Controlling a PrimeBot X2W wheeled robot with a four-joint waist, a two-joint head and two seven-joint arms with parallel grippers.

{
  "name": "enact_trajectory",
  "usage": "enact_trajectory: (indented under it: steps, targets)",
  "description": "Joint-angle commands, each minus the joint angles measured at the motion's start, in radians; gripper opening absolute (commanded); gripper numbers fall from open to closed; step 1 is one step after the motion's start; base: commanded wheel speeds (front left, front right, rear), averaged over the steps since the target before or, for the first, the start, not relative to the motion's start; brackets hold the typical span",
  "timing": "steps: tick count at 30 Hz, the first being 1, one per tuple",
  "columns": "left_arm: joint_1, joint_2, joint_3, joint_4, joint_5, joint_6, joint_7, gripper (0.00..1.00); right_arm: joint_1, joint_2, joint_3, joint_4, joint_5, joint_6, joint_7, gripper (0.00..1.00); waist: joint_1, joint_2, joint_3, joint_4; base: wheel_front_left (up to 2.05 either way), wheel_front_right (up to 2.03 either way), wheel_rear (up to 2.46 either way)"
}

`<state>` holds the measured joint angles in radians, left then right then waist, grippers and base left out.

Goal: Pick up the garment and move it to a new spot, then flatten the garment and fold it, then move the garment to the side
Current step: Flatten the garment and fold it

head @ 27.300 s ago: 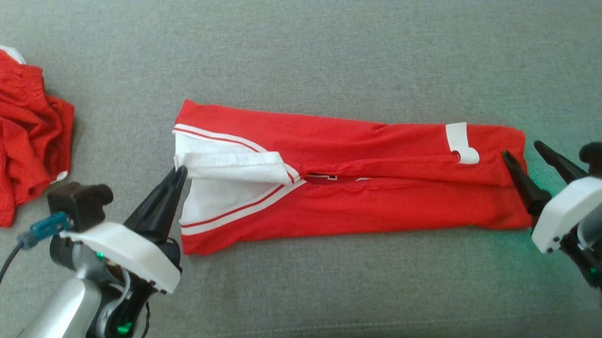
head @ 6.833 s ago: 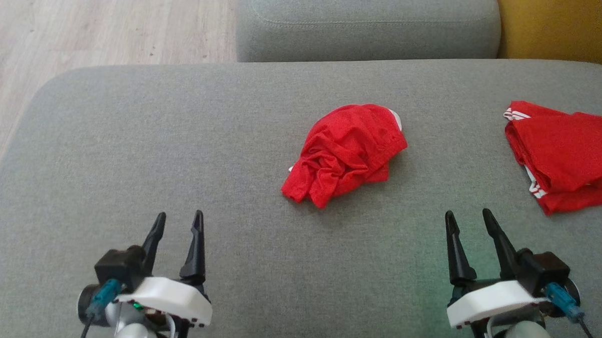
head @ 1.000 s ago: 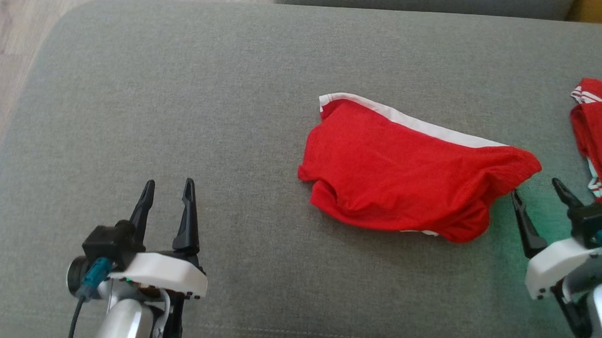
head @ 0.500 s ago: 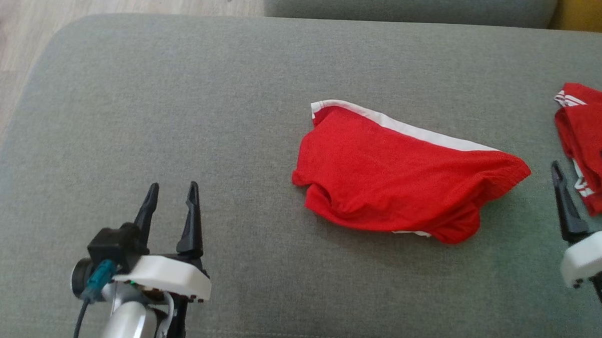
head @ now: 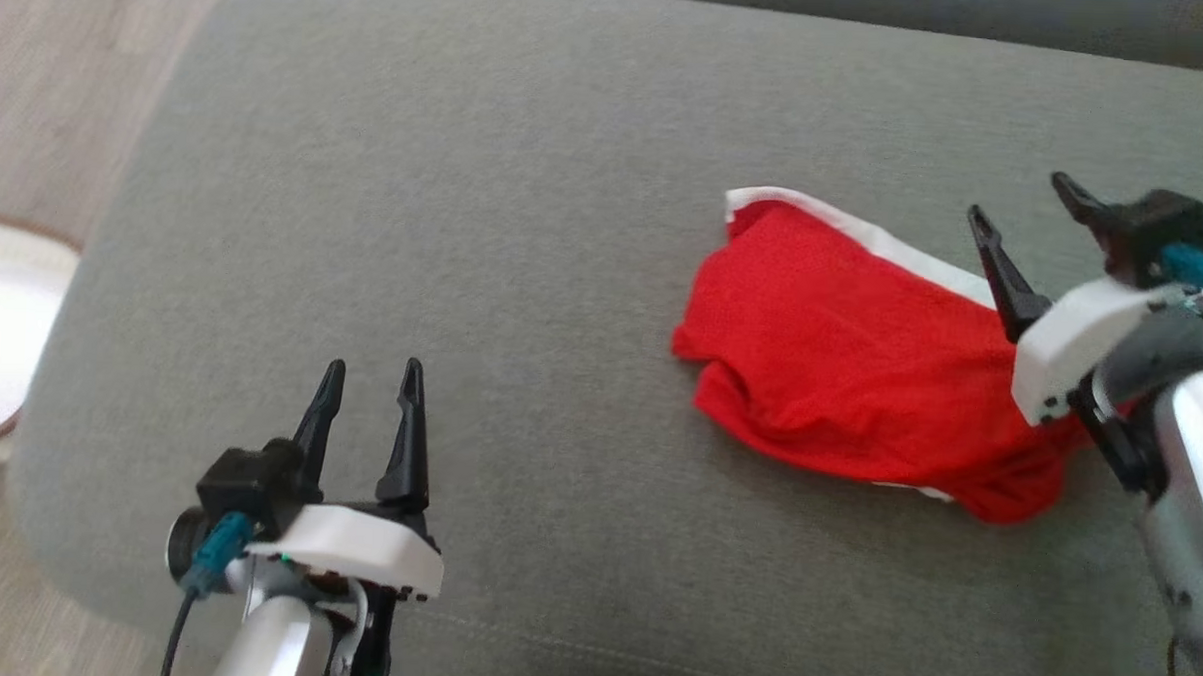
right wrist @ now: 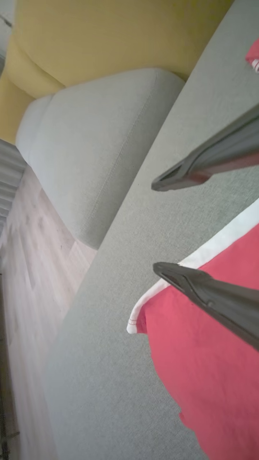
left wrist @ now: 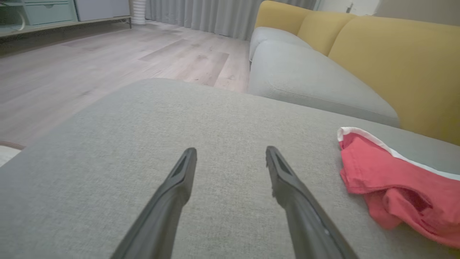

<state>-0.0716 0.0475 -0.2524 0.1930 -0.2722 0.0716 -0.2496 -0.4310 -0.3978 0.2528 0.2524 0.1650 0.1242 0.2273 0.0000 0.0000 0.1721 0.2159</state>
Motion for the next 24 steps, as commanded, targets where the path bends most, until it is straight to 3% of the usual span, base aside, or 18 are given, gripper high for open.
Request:
enact_trajectory:
  steps: [1,6,16,18,20,21,22,24]
  targets:
    - [-0.055,0.003,0.017,-0.042,-0.015,0.008,-0.012,1.0,-0.068,-0.025,0.046,0.045,0.032,0.007,0.013,1.0,0.0,0.0,0.036,0.06,0.0,0.0,0.0]
    - [-0.068,0.003,0.004,-0.049,-0.03,0.02,-0.012,1.0,-0.177,-0.023,0.136,0.223,0.122,0.007,0.043,1.0,0.0,0.0,0.069,0.115,0.0,0.0,0.0]
    - [-0.078,0.003,-0.016,-0.059,-0.046,0.036,-0.012,1.0,-0.298,-0.022,0.277,0.433,0.225,0.007,0.099,1.0,0.0,0.0,0.092,0.156,0.0,0.0,0.0]
    - [-0.079,0.003,-0.017,-0.06,-0.048,0.039,-0.012,1.0,-0.309,-0.021,0.306,0.457,0.25,0.007,0.114,0.47,0.0,0.0,0.092,0.156,0.0,0.0,0.0]
    - [-0.079,0.003,-0.015,-0.059,-0.048,0.041,-0.012,1.0,-0.318,-0.023,0.331,0.475,0.273,0.007,0.126,0.24,0.0,0.0,0.092,0.153,0.0,0.0,0.0]
    - [-0.079,0.003,-0.013,-0.059,-0.047,0.041,-0.012,1.0,-0.324,-0.024,0.343,0.481,0.282,0.007,0.125,0.06,0.0,0.0,0.092,0.151,0.0,0.0,0.0]
    - [-0.079,0.003,-0.011,-0.059,-0.046,0.041,-0.012,1.0,-0.329,-0.026,0.355,0.486,0.289,0.007,0.121,0.0,0.0,0.0,0.091,0.149,0.0,0.0,0.0]
    - [-0.08,0.003,-0.009,-0.058,-0.044,0.04,-0.012,1.0,-0.34,-0.026,0.371,0.498,0.302,0.007,0.108,0.0,0.0,0.0,0.09,0.142,0.0,0.0,0.0]
